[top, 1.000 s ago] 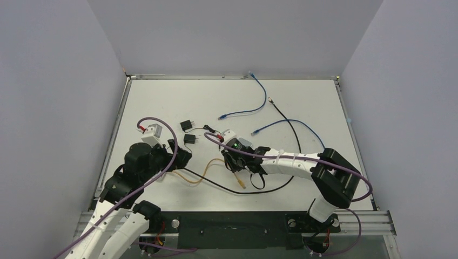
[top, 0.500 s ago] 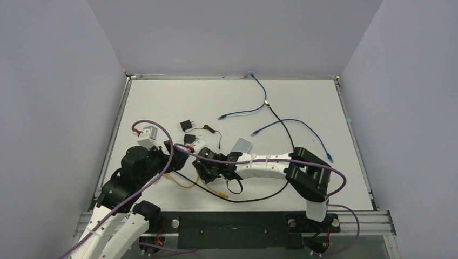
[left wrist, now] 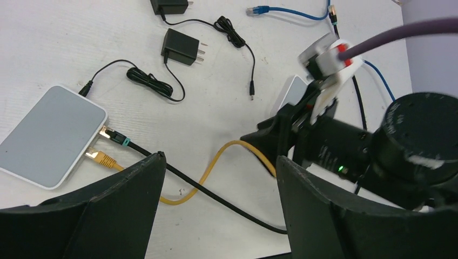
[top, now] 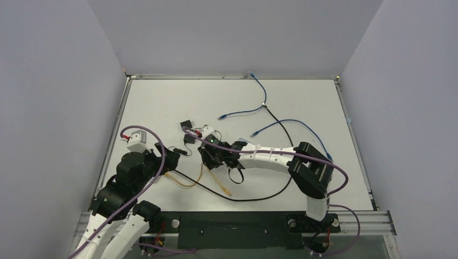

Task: Insert the plug into the switch port
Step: Move the connector to the center of the board.

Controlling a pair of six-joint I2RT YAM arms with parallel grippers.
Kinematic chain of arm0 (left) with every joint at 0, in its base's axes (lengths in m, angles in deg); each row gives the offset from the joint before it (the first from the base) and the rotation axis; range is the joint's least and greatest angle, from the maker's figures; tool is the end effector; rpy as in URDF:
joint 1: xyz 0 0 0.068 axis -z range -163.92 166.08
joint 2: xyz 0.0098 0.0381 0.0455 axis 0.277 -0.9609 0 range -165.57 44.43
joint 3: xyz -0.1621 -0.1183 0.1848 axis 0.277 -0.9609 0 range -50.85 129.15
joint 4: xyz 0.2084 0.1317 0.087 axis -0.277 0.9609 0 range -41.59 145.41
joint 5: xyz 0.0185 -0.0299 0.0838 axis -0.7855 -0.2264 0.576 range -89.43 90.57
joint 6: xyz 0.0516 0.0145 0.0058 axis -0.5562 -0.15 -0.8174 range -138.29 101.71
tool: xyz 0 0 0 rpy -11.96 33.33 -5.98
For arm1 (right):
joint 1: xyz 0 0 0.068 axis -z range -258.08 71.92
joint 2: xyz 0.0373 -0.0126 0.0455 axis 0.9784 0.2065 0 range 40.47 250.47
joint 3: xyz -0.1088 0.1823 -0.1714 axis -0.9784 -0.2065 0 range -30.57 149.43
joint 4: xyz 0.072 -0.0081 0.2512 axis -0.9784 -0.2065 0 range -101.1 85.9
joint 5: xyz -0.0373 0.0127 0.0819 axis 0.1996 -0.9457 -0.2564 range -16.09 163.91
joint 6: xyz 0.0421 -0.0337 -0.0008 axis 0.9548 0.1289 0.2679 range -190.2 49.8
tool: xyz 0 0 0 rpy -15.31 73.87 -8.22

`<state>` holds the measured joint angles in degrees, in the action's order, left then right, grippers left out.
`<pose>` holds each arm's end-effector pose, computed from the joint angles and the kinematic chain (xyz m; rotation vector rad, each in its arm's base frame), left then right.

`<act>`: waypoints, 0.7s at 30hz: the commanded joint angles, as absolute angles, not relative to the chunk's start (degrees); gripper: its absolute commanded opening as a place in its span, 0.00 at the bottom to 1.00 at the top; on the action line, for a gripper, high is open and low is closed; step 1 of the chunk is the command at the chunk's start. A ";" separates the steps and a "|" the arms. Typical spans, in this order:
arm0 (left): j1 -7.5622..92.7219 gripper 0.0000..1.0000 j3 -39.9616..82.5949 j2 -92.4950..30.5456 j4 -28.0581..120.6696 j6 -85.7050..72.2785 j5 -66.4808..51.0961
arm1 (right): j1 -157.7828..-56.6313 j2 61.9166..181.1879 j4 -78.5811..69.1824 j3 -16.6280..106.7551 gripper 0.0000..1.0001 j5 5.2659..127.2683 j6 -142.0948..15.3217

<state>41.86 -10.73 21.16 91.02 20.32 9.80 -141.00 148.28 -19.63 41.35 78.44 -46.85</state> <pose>0.0861 -0.0351 0.2988 -0.3332 2.0308 -0.5469 0.1859 0.3573 0.1843 -0.8286 2.4078 0.5358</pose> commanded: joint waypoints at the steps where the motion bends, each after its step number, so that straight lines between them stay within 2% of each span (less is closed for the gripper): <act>1: 41.69 0.72 -8.65 21.86 90.91 21.06 13.11 | -136.24 142.17 -21.48 43.84 0.40 86.64 -49.76; 10: 41.65 0.72 -9.36 22.48 90.27 21.22 13.91 | -133.77 145.74 -26.77 54.06 0.46 96.29 -58.44; 15: 41.70 0.72 -9.37 22.34 90.13 21.11 13.93 | -131.18 150.60 -25.85 60.45 0.47 92.13 -58.06; 21: 41.71 0.72 -9.37 22.21 90.22 20.96 13.77 | -126.57 159.42 -25.24 67.31 0.47 79.25 -55.91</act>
